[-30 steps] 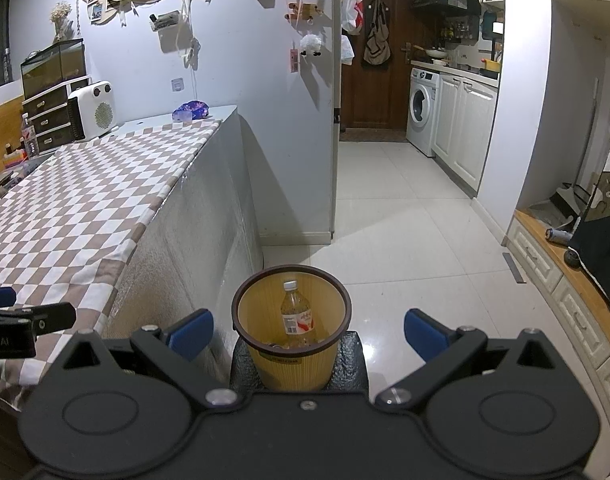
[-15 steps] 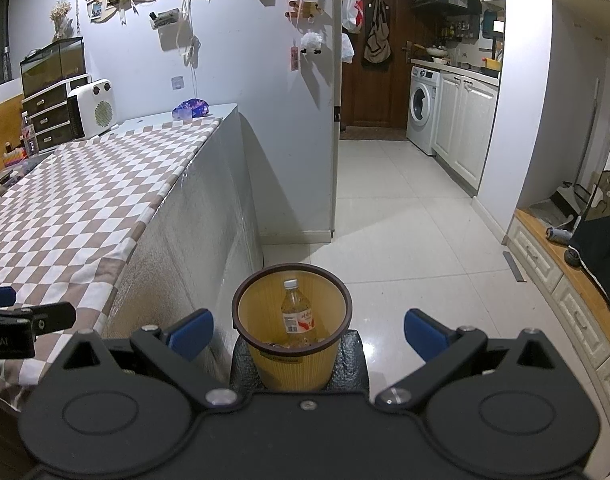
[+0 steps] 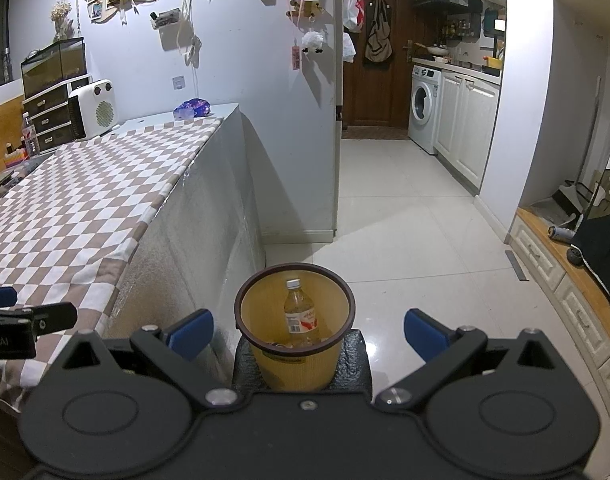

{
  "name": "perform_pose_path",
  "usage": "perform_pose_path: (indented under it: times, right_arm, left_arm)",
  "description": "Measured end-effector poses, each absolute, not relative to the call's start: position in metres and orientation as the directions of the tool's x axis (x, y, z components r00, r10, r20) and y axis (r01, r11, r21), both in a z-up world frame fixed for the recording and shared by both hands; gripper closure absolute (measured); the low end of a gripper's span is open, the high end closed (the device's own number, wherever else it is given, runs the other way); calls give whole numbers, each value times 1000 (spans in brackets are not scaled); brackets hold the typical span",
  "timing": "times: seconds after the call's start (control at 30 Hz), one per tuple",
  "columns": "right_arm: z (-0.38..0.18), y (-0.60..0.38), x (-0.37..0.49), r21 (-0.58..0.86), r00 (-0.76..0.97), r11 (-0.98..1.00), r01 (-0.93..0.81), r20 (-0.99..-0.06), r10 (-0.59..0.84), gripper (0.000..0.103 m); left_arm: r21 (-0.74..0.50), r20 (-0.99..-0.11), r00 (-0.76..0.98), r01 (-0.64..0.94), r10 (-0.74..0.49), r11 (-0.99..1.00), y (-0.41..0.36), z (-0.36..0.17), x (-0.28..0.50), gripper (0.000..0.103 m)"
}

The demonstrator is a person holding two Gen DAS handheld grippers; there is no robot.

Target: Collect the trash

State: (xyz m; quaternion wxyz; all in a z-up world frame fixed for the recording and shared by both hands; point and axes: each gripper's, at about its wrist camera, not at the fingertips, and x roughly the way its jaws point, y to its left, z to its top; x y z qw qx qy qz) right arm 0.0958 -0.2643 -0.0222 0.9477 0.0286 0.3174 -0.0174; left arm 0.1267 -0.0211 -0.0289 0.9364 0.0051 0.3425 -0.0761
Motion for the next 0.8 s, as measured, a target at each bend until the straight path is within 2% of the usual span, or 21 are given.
perform_pose_path:
  times: [0.8]
  right_arm:
    - [-22,-263,96,44,798,998,52,-603,-15,0]
  left_arm:
    - [-49,-640,755,143,-141,989,-18,-31,130,0]
